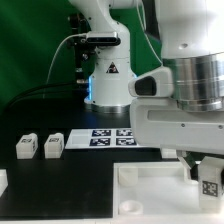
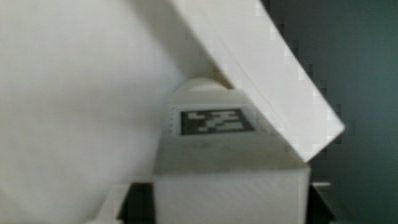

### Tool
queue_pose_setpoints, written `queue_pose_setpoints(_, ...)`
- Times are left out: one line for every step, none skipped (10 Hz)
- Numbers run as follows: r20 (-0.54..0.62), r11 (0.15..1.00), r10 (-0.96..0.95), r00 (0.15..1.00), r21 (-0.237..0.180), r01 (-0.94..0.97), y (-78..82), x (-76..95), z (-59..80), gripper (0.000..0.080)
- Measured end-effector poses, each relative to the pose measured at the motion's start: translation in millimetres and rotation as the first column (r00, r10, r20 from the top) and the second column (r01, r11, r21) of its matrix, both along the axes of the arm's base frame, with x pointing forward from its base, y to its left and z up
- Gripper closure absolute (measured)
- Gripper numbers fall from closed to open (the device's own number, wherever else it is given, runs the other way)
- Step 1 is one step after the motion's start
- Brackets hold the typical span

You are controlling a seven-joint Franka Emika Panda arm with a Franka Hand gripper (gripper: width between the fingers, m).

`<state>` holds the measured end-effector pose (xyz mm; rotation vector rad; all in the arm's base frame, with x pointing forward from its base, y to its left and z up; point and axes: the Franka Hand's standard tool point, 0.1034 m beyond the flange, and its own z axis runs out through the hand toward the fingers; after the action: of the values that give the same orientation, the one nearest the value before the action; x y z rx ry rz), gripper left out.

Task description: Assemble one leg

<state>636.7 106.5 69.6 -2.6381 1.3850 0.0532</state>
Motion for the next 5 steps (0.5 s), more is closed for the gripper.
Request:
queue_pose_setpoints(-0.046, 0.979, -0.203, 0.978, 0.024, 0.204, -1.0, -1.4, 0.0, 0.0503)
queue_pose_setpoints(-0.093, 0.936, -0.344, 0.934, 0.038, 0.349, 1.6, -3.1, 0.2, 0.0503)
queue_pose_setpoints(-0.126, 0.881, -0.464, 0.877, 0.04, 0.471, 4.2, -3.8, 0.3, 0.0503)
queue_pose_setpoints(-0.145, 0.839, -0.534, 0.833, 0.035, 0.543, 5.4, -3.8, 0.5, 0.0503)
queue_pose_setpoints(-0.167, 0.775, -0.619, 0.767, 0.026, 0.631, 7.2, -4.5, 0.0, 0.0503)
